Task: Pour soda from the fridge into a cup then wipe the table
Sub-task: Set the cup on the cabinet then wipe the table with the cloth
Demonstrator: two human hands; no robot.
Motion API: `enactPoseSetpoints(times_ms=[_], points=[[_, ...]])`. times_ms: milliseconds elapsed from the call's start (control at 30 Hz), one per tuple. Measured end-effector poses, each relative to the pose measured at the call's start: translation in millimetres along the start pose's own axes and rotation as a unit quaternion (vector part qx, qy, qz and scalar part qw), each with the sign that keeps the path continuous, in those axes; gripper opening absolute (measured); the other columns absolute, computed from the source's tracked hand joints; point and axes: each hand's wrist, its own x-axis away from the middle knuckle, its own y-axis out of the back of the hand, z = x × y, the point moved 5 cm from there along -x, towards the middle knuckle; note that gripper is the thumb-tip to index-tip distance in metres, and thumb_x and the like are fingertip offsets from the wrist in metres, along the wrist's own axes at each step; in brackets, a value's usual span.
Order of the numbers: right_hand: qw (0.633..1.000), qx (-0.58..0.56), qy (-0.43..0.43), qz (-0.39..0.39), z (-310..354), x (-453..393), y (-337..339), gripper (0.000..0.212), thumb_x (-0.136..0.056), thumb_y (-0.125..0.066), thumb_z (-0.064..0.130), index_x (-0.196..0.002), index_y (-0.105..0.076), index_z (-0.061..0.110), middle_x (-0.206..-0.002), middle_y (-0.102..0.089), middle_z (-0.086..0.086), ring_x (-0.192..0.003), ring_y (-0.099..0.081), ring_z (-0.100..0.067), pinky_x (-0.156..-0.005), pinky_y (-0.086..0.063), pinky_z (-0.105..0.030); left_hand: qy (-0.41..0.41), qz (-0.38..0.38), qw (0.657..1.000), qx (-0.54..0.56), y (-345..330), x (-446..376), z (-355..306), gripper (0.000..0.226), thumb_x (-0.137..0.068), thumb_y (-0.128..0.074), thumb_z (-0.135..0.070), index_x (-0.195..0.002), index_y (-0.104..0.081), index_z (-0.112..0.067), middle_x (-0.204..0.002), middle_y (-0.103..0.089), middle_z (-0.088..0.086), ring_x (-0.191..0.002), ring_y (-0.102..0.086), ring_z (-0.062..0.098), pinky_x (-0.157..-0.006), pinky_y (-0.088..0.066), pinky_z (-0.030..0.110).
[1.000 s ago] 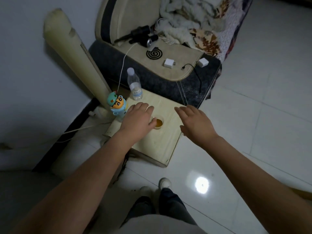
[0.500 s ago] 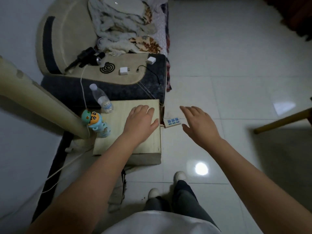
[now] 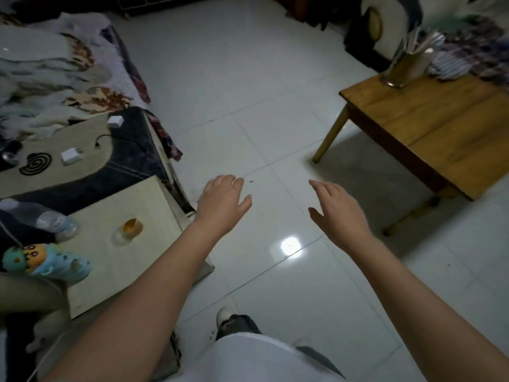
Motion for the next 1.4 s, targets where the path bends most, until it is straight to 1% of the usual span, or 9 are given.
enactPoseSetpoints(times_ms=[67, 200, 433, 633, 800, 933, 1100, 1300, 1400], points=[[0.999, -0.007, -0.037, -0.011, -34.1, 25.4, 2.2, 0.056, -0.092, -0.052, 0.028, -0.142, -0.029, 0.014, -0.143, -0.041, -0.004, -0.131, -0.037, -0.021, -0.104, -0.035, -0.034, -0.030, 0.001, 1.000, -0.001, -5.9, -3.2, -35.6, 0.052, -0.094, -0.032, -0.042, -0.130, -0.048, -0.007, -0.127, -0.054, 0.011, -0.121, -0.045, 0.027, -0.103, -0.029, 0.035], [0.994, -0.023, -0.105, -0.012, -95.8, 80.9, 1.2, 0.056, -0.091, -0.052, 0.028, -0.141, -0.030, 0.014, -0.140, -0.044, -0.005, -0.129, -0.038, -0.021, -0.102, -0.035, -0.032, -0.075, 0.018, 0.997, -0.003, -24.0, -4.9, -106.9, 0.046, -0.096, -0.041, -0.034, -0.132, -0.045, -0.007, -0.131, -0.051, 0.011, -0.123, -0.043, 0.026, -0.104, -0.028, 0.034], [0.973, -0.034, -0.224, -0.032, -189.7, 177.1, 13.8, 0.054, -0.093, -0.049, 0.028, -0.141, -0.029, 0.015, -0.141, -0.042, -0.003, -0.131, -0.035, -0.020, -0.104, -0.033, -0.032, -0.183, 0.036, 0.982, -0.016, -53.1, -2.1, -242.6, 0.047, -0.095, -0.041, -0.036, -0.134, -0.044, -0.009, -0.132, -0.051, 0.009, -0.123, -0.044, 0.023, -0.103, -0.032, 0.033], [0.946, -0.040, -0.318, -0.044, -255.5, 247.9, 21.4, 0.055, -0.093, -0.049, 0.028, -0.142, -0.028, 0.015, -0.141, -0.042, -0.005, -0.131, -0.035, -0.022, -0.104, -0.031, -0.034, -0.274, 0.042, 0.961, -0.022, -72.2, -3.2, -342.5, 0.046, -0.095, -0.041, -0.037, -0.130, -0.048, -0.009, -0.128, -0.054, 0.009, -0.117, -0.049, 0.023, -0.099, -0.038, 0.033], [0.918, -0.052, -0.388, -0.057, -301.9, 291.6, 23.0, 0.055, -0.092, -0.050, 0.028, -0.142, -0.029, 0.014, -0.142, -0.041, -0.005, -0.132, -0.034, -0.023, -0.105, -0.031, -0.036, -0.349, 0.054, 0.935, -0.039, -88.9, -5.9, -413.0, 0.049, -0.095, -0.041, -0.037, -0.134, -0.044, -0.009, -0.131, -0.052, 0.009, -0.121, -0.047, 0.024, -0.100, -0.037, 0.034], [0.903, -0.059, -0.421, -0.066, -339.0, 309.1, 25.1, 0.055, -0.092, -0.050, 0.028, -0.141, -0.030, 0.014, -0.141, -0.043, -0.005, -0.132, -0.035, -0.023, -0.104, -0.032, -0.036, -0.389, 0.061, 0.918, -0.048, -100.9, -17.9, -463.2, 0.047, -0.094, -0.042, -0.038, -0.131, -0.047, -0.010, -0.128, -0.055, 0.009, -0.118, -0.049, 0.023, -0.098, -0.038, 0.033], [0.887, -0.065, -0.448, -0.090, -396.6, 309.0, 33.3, 0.055, -0.092, -0.050, 0.027, -0.142, -0.030, 0.013, -0.141, -0.043, -0.006, -0.132, -0.034, -0.024, -0.104, -0.030, -0.036, -0.422, 0.069, 0.902, -0.051, -116.0, -53.2, -524.4, 0.045, -0.094, -0.043, -0.038, -0.127, -0.050, -0.008, -0.124, -0.057, 0.010, -0.115, -0.051, 0.024, -0.097, -0.040, 0.036], [0.867, -0.065, -0.484, -0.100, -494.4, 290.4, 55.7, 0.055, -0.093, -0.048, 0.028, -0.143, -0.028, 0.015, -0.143, -0.040, -0.004, -0.134, -0.031, -0.020, -0.105, -0.029, -0.034, -0.439, 0.065, 0.895, -0.046, -136.0, -120.8, -613.1, 0.046, -0.093, -0.044, -0.039, -0.127, -0.050, -0.009, -0.121, -0.059, 0.010, -0.112, -0.053, 0.025, -0.095, -0.043, 0.036], [0.859, -0.068, -0.495, -0.106, -543.7, 281.8, 68.3, 0.054, -0.093, -0.049, 0.028, -0.142, -0.030, 0.014, -0.143, -0.041, -0.004, -0.133, -0.032, -0.021, -0.105, -0.030, -0.035, -0.447, 0.075, 0.890, -0.045, -142.1, -151.7, -657.5, 0.048, -0.094, -0.041, -0.040, -0.131, -0.047, -0.010, -0.126, -0.055, 0.009, -0.116, -0.050, 0.023, -0.098, -0.042, 0.036]])
